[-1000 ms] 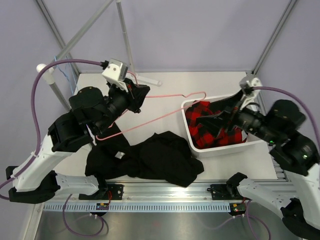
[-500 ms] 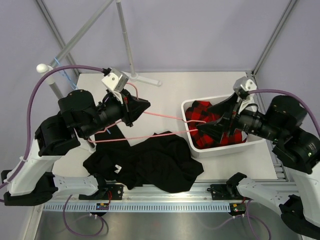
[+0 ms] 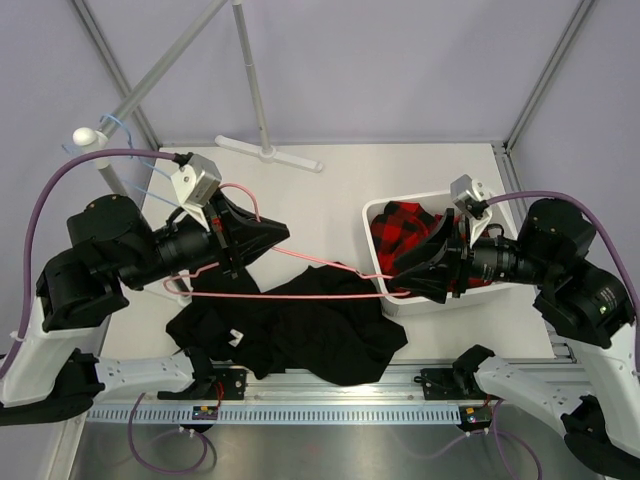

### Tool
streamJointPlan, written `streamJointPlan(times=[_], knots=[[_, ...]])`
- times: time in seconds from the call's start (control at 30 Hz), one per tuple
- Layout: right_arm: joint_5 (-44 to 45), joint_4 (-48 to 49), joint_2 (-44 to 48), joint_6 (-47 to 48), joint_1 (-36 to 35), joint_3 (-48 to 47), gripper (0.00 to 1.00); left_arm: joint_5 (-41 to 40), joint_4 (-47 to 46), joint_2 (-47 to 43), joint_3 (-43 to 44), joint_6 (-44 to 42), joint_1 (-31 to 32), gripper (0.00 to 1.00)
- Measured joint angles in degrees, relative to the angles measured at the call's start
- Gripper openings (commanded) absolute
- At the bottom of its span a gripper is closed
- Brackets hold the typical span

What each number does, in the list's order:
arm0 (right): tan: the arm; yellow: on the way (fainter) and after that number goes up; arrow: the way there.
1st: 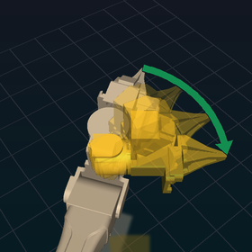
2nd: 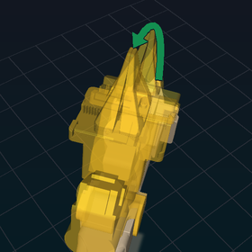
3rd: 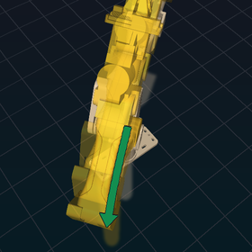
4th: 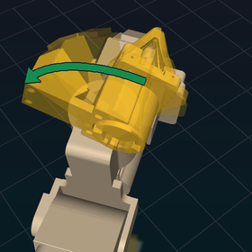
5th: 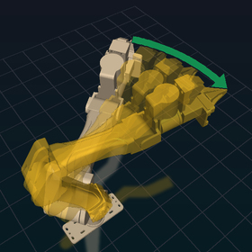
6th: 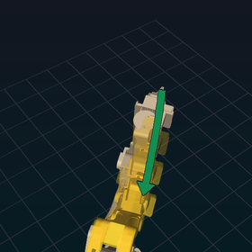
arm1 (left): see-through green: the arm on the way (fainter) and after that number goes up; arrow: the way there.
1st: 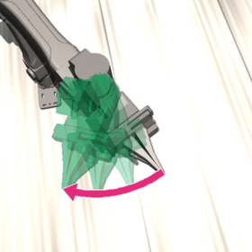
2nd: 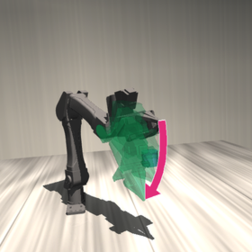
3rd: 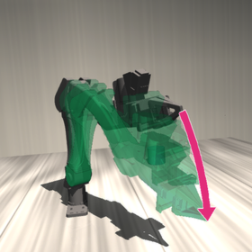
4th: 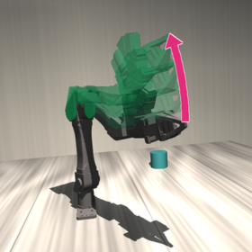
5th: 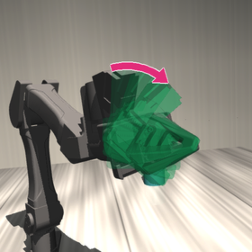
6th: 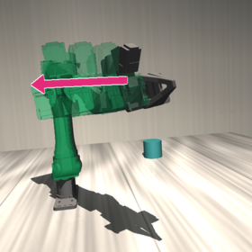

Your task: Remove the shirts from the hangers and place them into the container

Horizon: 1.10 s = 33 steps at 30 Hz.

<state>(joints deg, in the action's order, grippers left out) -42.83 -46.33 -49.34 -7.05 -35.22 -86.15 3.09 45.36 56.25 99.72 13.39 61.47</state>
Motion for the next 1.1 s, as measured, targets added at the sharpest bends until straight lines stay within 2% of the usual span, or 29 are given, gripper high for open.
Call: streamJointPlan(times=[0.1, 0.13, 0.17, 0.2, 0.27, 0.3, 0.33, 0.47, 0.57, 0.63, 0.73, 0.9, 1.1], knots=[[-3.0, 1.5, 0.5, -0.9, 0.0, 2.2, 0.43, 0.6, 0.0, 0.3, 0.0, 0.0, 0.0, 0.00], [-4.0, 1.9, 0.6, -1.1, 0.0, 2.9, 0.34, 0.9, 0.0, 0.5, 0.0, 0.0, 0.0, 0.00], [-5.0, 2.3, 0.7, -1.3, 0.0, 3.4, 0.17, 1.1, 0.0, 0.7, 0.0, 0.0, 0.0, 0.00], [-5.7, 2.7, 0.8, -1.4, 0.0, 3.8, 0.01, 1.2, 0.0, 1.0, 0.0, 0.0, 0.0, 0.07], [-7.6, 3.3, 1.1, -1.9, 0.0, 4.5, 0.00, 1.0, 0.0, 1.5, 0.0, 0.0, -0.2, 0.55], [-7.8, 4.0, 1.4, -2.1, 0.0, 4.9, 0.00, 0.7, -0.1, 1.7, 0.0, 0.3, -0.2, 0.85], [-7.8, 4.4, 1.7, -2.5, 0.0, 5.3, 0.00, 0.0, -0.1, 1.8, 0.0, 0.1, -0.2, 0.97], [-3.5, 4.6, 2.6, -3.4, 0.1, 6.2, 0.00, -9.8, -3.0, -0.3, -3.6, 2.3, 0.1, 0.99], [4.8, 4.1, 2.8, -3.0, 0.0, 5.9, 0.00, -19.2, -3.6, -5.1, -8.7, 3.3, 0.0, 0.99], [11.8, 3.5, 2.8, -2.9, 0.0, 5.6, 0.00, -22.7, -3.6, -7.5, -9.9, 3.5, 0.0, 0.99], [20.0, 3.2, 2.4, -2.8, 0.0, 5.0, 0.00, -24.4, -3.8, -8.4, -9.0, 3.6, 0.0, 0.99], [27.0, 1.4, -0.2, -2.3, 0.0, -1.1, 0.00, -24.7, -2.3, -4.7, -9.6, 4.4, 0.0, 0.99], [35.6, 1.7, -1.6, -1.7, 0.0, -7.3, 0.00, -27.3, 1.0, 0.7, -21.7, 8.1, 0.0, 0.99]])
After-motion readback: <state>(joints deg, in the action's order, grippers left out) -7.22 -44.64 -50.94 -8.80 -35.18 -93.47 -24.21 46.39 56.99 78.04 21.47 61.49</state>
